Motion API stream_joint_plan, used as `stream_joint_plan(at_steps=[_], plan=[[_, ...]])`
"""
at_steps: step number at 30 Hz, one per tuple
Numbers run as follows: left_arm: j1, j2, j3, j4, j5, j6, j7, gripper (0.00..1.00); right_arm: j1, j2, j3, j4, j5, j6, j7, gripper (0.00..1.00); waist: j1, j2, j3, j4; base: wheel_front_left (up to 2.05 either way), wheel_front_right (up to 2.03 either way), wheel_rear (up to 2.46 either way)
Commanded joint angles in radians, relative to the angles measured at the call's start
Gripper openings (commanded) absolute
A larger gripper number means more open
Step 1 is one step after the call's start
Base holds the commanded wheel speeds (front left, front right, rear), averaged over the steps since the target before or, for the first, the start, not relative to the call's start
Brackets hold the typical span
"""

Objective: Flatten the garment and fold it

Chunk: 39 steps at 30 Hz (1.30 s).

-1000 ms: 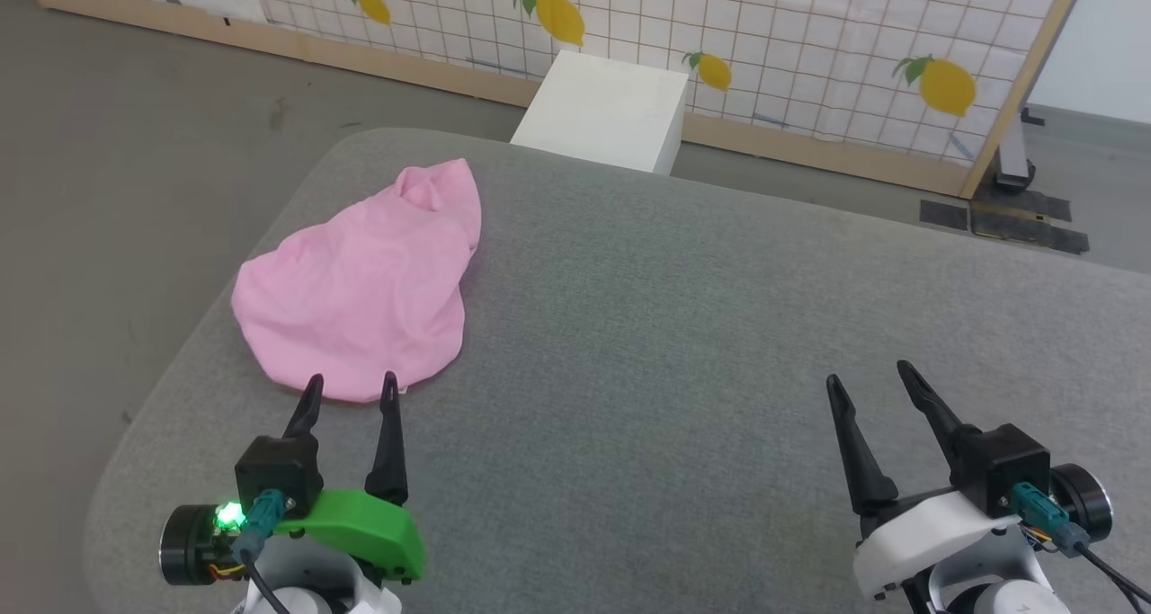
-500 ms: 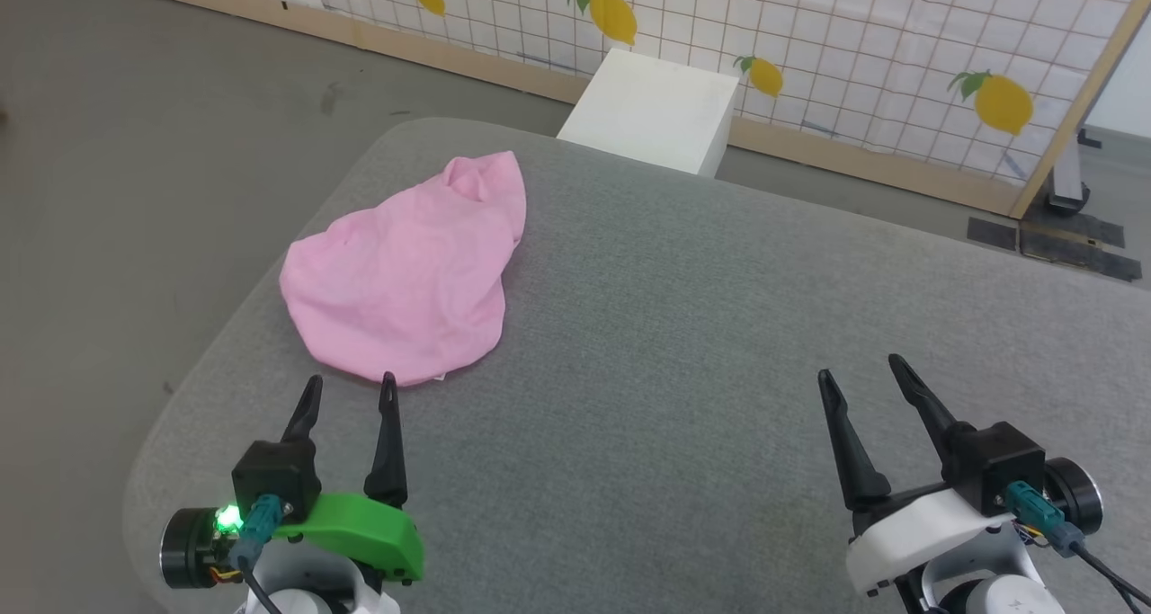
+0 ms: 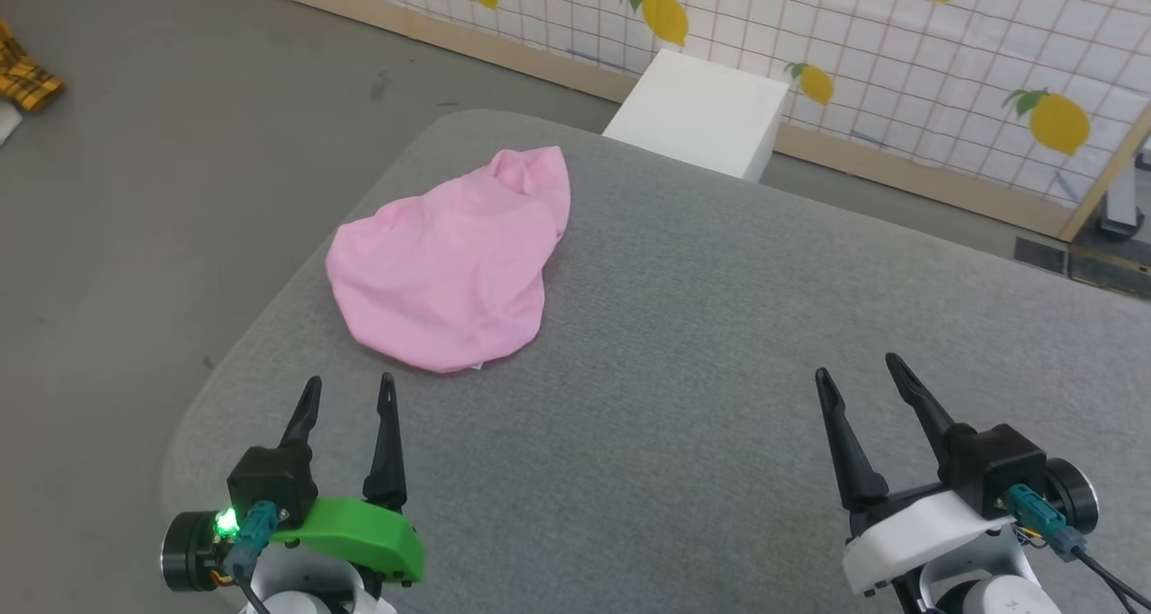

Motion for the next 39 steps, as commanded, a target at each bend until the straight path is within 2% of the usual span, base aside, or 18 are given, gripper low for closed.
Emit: stream_joint_plan(at_steps=[1, 29, 36, 39], plan=[[0.005, 0.008, -0.004, 0.005, -0.005, 0.007, -0.01, 1.0, -0.02, 0.001, 0.002, 0.004, 0.007, -0.001, -0.01, 1.0, 0.0, 0.0, 0.0, 0.013, 0.0, 0.0, 0.0], [0.004, 0.011, -0.025, 0.037, -0.038, 0.012, -0.067, 1.0, -0.037, 0.002, 0.022, 0.024, 0.029, -0.001, -0.058, 1.0, 0.0, 0.0, 0.0, 0.147, 0.0, 0.0, 0.0], [-0.016, 0.004, -0.032, 0.031, -0.056, 0.017, -0.081, 1.0, -0.054, 0.002, 0.028, 0.008, 0.021, -0.002, -0.059, 1.0, -0.0001, 0.0, 0.05, 0.165, 0.0, 0.0, 0.0], [-0.056, -0.006, -0.027, 0.034, -0.096, 0.011, -0.088, 1.0, -0.067, 0.002, 0.021, -0.006, 0.012, -0.002, -0.054, 1.0, -0.0001, 0.0, 0.096, 0.161, 0.0, 0.0, 0.0]])
